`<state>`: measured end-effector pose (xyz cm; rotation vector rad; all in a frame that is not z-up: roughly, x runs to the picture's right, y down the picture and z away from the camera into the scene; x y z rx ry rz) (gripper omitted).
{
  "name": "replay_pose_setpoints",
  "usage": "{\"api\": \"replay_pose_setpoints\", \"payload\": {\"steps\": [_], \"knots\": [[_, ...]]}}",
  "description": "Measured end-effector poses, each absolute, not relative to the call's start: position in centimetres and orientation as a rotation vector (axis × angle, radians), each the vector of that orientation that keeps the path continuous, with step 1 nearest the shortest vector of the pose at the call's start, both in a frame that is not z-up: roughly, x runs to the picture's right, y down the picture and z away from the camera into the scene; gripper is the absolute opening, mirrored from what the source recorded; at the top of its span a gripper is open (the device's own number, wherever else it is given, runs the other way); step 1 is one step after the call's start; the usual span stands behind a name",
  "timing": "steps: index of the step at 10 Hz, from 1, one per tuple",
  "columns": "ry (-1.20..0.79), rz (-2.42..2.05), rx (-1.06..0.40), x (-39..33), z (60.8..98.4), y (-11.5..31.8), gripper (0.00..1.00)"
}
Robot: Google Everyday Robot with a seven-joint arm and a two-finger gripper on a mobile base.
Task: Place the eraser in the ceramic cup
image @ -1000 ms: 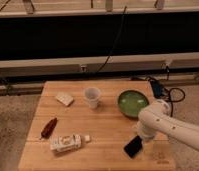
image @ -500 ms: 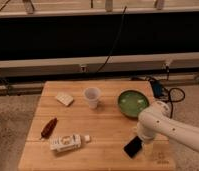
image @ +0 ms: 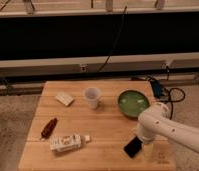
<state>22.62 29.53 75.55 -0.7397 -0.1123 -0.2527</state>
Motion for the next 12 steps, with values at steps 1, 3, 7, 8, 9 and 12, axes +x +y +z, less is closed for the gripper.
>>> {"api": "replay_pose_setpoints", "payload": {"steps": [1, 3, 7, 8, 9, 12], "knots": [[-0.112, -0.253, -0.739, 22.6, 75.6, 29.5, 0.80], [-0.114, -0.255, -0.740, 22.6, 75.6, 29.7, 0.80], [-0.117, -0.261, -0.744, 22.5, 75.7, 30.2, 0.80], [-0.119, -0.263, -0.746, 22.4, 75.7, 30.3, 0.80], [-0.119, -0.264, -0.746, 22.4, 75.8, 30.4, 0.80], [-0.121, -0.267, -0.749, 22.4, 75.9, 30.7, 0.80]]}}
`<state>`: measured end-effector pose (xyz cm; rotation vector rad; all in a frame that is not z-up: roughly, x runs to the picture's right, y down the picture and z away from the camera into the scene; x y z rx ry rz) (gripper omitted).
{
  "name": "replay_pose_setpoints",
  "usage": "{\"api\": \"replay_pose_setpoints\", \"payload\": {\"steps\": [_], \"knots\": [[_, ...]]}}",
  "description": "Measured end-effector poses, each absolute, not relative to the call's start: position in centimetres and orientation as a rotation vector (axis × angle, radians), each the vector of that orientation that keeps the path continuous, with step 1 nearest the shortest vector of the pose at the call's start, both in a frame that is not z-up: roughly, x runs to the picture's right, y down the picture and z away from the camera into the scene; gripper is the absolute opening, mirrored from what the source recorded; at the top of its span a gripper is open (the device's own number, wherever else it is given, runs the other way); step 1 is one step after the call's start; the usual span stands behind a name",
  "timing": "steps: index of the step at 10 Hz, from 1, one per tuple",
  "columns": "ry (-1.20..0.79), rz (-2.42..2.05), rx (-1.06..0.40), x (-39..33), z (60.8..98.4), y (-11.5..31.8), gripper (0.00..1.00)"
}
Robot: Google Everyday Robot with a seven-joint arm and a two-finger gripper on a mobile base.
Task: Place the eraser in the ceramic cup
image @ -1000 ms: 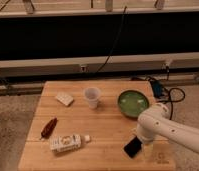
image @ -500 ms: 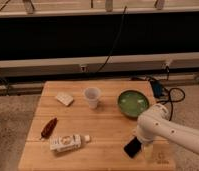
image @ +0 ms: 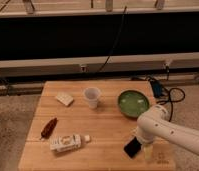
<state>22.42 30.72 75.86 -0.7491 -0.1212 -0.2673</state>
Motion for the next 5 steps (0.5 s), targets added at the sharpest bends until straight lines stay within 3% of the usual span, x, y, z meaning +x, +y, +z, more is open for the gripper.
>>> {"api": "replay_pose_setpoints", "payload": {"steps": [4, 5], "knots": [[-0.124, -0.272, -0.754, 22.33, 75.96, 31.13, 0.78], [-0.125, -0.274, -0.755, 22.30, 75.98, 31.22, 0.69]]}}
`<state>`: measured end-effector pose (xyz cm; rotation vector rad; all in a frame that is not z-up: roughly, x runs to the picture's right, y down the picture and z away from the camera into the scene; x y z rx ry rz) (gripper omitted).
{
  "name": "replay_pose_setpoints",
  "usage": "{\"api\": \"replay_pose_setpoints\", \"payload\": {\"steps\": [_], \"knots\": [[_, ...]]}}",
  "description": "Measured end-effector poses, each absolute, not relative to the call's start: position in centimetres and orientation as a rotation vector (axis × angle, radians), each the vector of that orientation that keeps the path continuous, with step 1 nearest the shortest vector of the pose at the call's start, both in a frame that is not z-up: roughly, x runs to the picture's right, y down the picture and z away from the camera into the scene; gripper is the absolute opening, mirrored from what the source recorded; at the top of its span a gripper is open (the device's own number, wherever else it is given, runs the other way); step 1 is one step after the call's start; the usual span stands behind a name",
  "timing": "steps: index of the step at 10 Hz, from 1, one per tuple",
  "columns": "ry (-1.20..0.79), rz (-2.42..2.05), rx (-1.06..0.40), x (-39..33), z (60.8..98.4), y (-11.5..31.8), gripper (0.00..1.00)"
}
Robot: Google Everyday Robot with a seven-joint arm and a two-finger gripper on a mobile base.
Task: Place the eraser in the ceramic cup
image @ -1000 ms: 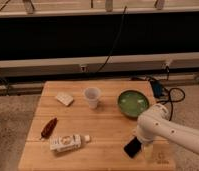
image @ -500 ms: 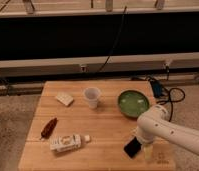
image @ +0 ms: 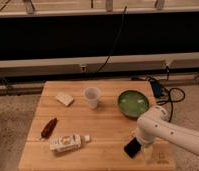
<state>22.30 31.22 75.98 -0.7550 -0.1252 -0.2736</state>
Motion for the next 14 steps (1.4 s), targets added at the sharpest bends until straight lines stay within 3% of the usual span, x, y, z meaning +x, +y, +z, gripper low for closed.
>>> {"api": "replay_pose_setpoints", "payload": {"steps": [6, 7, 14], "knots": [[-0.128, -0.285, -0.757, 22.08, 75.77, 31.58, 0.08], [-0.129, -0.285, -0.755, 22.10, 75.85, 31.64, 0.02], [-0.126, -0.296, -0.750, 22.25, 75.88, 31.00, 0.01]]}}
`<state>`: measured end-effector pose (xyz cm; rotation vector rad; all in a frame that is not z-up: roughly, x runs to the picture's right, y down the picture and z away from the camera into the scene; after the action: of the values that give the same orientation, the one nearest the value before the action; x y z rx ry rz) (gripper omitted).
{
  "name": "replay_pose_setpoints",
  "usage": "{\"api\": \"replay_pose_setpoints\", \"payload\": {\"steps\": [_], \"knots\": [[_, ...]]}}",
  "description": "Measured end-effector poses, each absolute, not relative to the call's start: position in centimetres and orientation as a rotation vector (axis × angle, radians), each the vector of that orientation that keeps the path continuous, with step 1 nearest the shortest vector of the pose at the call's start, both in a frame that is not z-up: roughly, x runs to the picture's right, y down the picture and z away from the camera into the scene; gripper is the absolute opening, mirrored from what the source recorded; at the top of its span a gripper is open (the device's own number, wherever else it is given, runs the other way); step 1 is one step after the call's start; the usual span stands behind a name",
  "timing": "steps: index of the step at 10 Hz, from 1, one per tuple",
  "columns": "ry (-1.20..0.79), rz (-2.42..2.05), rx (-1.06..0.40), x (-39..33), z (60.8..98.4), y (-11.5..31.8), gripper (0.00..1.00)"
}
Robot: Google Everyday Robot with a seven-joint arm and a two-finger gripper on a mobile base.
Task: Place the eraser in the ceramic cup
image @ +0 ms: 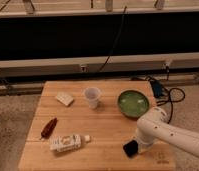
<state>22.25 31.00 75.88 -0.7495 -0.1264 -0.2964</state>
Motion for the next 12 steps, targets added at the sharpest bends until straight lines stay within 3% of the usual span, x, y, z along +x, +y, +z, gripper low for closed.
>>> {"api": "replay_pose_setpoints", "payload": {"steps": [12], "knots": [[-0.119, -0.324, -0.742, 22.5, 75.6, 27.2, 0.01]]}}
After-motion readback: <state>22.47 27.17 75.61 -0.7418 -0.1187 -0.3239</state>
